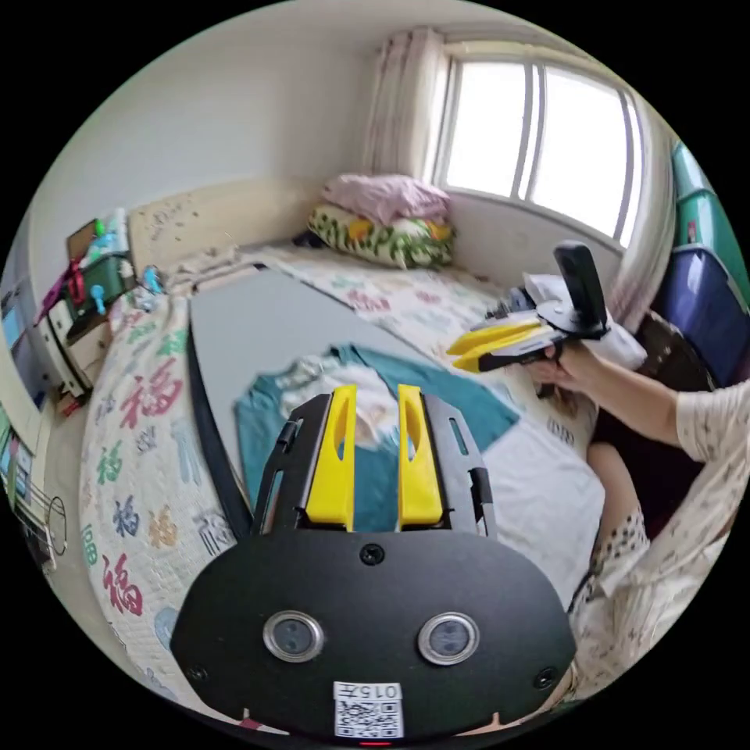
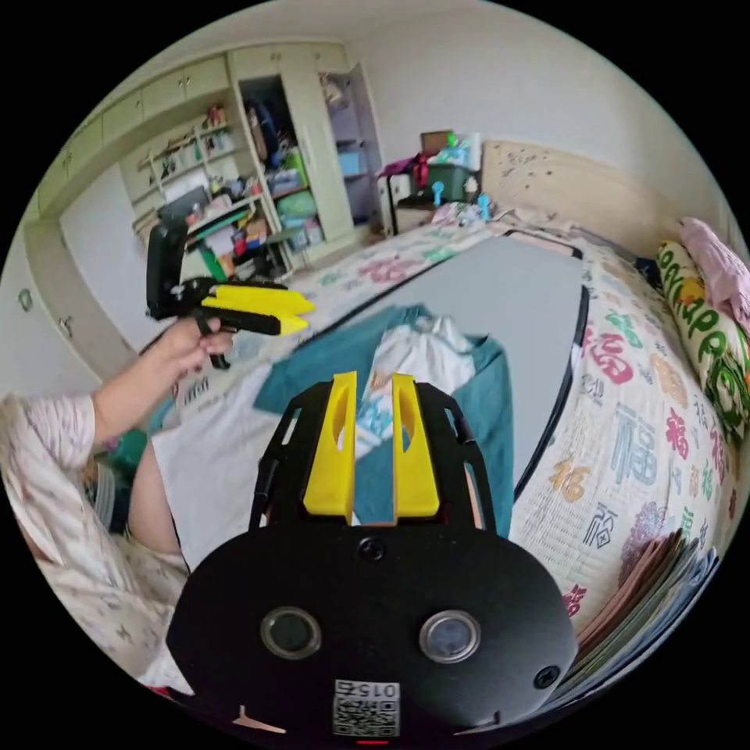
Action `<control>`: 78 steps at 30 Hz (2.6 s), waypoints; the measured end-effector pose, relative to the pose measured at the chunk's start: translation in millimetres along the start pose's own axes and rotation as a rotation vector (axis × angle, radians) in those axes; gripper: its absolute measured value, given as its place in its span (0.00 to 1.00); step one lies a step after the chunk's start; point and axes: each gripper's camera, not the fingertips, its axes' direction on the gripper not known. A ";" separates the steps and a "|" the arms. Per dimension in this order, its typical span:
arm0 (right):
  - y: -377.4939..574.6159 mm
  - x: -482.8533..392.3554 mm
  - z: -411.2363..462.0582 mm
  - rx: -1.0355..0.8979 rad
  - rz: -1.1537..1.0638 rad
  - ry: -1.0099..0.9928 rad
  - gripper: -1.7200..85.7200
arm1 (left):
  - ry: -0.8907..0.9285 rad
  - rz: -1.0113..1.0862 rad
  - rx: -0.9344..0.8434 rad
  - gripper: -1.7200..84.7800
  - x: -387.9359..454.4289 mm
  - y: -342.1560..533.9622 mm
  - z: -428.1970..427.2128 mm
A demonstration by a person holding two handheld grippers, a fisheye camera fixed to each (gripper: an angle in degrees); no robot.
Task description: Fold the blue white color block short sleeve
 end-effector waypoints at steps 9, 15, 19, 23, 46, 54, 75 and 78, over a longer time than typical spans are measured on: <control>31.2 -35.7 72.9 -0.211 -0.211 0.132 0.13 | -0.125 0.132 -0.213 0.12 88.8 50.6 148.2; 9.7 -24.8 73.4 -0.200 -0.260 0.087 0.12 | -0.059 0.077 -0.281 0.11 79.2 65.1 219.2; -16.5 -16.3 74.2 -0.243 -0.315 -0.047 0.14 | 0.065 -0.031 -0.260 0.08 45.7 93.5 235.7; -49.2 7.1 76.8 -0.245 -0.227 -0.030 0.06 | 0.129 -0.078 -0.236 0.04 30.9 126.8 249.6; -205.9 200.5 10.1 0.001 0.402 0.156 0.02 | -0.150 -0.480 0.086 0.07 -124.3 343.7 118.8; -282.1 183.8 107.5 -0.204 0.378 0.299 0.01 | -0.108 -0.479 -0.128 0.02 -100.9 273.5 313.6; -112.3 247.6 -72.2 -0.278 0.754 0.379 0.19 | -0.354 -0.759 -0.023 0.17 2.1 633.9 100.4; -91.0 232.7 -81.5 -0.258 0.703 0.395 0.19 | -0.332 -0.849 0.009 0.17 35.5 711.2 94.2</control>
